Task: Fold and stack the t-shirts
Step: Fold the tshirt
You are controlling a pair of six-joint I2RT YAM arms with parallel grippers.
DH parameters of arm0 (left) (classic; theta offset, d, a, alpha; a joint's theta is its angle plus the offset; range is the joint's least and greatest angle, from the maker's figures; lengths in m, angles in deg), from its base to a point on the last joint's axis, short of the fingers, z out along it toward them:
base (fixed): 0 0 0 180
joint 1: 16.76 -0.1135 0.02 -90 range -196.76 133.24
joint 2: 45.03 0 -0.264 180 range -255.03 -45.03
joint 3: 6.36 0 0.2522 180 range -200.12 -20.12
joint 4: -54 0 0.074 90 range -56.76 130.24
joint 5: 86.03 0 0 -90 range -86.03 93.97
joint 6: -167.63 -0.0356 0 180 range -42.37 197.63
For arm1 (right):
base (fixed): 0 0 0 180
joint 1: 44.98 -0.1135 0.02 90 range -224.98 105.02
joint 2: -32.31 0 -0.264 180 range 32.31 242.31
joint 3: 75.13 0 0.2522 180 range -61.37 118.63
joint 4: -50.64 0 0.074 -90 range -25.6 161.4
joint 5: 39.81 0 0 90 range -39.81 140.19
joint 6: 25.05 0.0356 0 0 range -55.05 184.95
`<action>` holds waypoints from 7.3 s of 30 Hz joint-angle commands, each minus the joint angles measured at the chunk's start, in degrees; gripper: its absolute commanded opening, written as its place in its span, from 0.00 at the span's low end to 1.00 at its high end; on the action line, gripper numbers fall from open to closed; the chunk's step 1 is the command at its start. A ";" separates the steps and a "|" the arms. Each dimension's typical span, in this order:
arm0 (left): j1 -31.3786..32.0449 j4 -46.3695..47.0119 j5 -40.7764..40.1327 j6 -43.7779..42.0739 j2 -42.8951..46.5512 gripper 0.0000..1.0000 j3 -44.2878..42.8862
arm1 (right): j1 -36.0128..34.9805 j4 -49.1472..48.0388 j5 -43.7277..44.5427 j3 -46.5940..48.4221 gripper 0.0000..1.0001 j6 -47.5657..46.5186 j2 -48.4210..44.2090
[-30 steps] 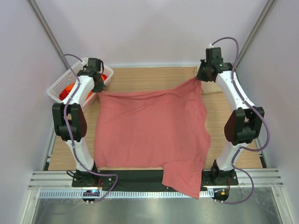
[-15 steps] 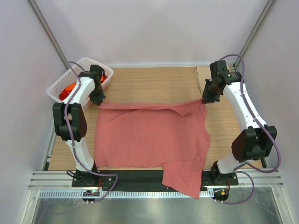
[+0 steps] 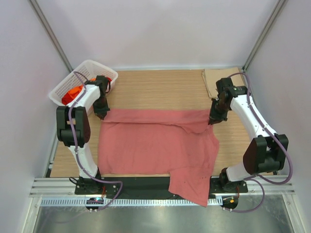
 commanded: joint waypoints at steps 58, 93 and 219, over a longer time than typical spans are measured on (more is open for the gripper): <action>-0.23 -0.65 -4.42 2.88 1.41 0.00 3.73 | 3.08 -6.99 0.67 -8.21 0.06 -1.83 3.30; 0.56 0.32 -3.54 5.16 4.40 0.41 8.83 | 5.45 -9.45 -4.86 2.32 0.08 2.03 16.28; 37.03 14.63 32.37 14.74 3.90 0.45 -1.09 | 5.01 -20.60 -8.90 -15.15 0.74 -4.82 -0.13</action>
